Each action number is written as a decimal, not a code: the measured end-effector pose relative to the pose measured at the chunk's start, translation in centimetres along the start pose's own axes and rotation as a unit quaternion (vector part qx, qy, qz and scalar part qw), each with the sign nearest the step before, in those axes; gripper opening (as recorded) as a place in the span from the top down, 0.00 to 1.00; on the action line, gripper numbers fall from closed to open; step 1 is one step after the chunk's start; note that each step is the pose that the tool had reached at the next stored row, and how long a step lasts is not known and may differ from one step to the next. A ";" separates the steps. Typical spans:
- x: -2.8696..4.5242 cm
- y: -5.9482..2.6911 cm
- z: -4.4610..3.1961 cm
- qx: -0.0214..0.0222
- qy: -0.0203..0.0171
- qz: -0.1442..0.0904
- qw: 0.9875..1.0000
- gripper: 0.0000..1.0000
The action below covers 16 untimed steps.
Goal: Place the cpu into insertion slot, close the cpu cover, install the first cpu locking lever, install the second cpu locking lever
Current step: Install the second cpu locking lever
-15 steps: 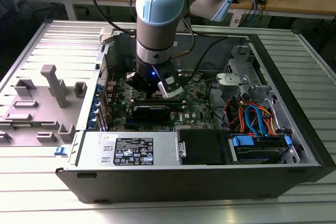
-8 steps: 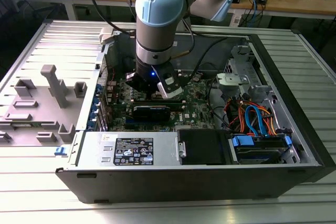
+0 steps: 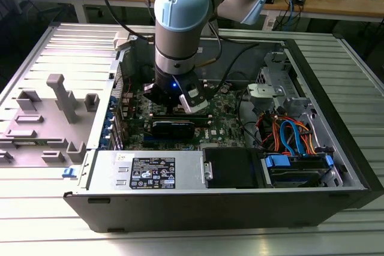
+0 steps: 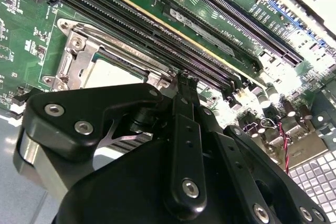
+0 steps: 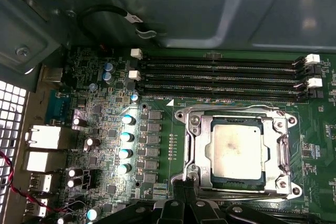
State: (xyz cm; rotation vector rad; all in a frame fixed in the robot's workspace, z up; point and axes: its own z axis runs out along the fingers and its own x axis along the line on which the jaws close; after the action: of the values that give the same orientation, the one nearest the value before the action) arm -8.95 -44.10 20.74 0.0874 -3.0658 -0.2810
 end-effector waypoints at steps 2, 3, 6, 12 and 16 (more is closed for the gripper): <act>0.00 0.00 0.03 0.000 0.000 0.000 1.000 0.89; 0.01 0.01 0.04 0.000 0.000 0.000 1.000 0.89; 0.03 0.03 0.10 -0.001 0.000 0.000 1.000 0.89; 0.09 0.01 0.28 -0.003 0.000 0.000 1.000 0.89; 0.14 0.00 0.38 -0.003 0.000 0.000 1.000 0.89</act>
State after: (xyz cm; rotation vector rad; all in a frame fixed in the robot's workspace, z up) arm -9.12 -44.04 20.37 0.0878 -3.0650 -0.2908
